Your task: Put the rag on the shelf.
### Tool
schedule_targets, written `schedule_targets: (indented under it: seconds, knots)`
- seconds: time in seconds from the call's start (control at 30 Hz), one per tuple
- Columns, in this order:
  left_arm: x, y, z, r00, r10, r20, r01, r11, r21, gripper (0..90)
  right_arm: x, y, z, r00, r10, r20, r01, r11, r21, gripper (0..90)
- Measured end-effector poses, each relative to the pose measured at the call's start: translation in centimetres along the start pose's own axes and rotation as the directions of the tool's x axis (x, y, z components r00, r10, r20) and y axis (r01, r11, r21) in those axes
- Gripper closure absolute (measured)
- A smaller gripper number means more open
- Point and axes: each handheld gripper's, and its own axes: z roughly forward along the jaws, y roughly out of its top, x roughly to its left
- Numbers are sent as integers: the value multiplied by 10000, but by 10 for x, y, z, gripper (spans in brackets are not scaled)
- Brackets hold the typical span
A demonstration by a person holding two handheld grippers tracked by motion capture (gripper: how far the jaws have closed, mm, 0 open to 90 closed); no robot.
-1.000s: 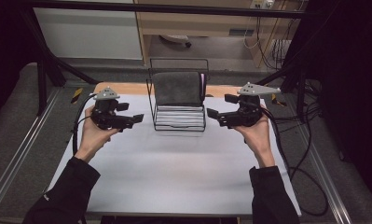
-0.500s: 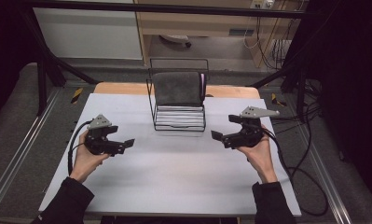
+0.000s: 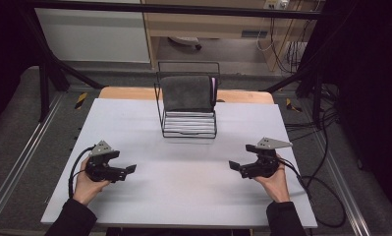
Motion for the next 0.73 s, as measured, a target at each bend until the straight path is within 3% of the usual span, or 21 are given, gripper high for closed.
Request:
schedule_targets:
  seconds: [0.43, 0.73]
  knots:
    - [7, -29, -6, 10000, -45, -35, 46, 9999, 139, 97, -16, -43, -14, 9990, 434, 69, -436, 9988, 232, 6]
    - [2, -31, -5, 9998, 162, 93, -164, 9995, 258, 90, -16, -48, -17, 9991, 418, 88, -421, 9986, 312, 6]
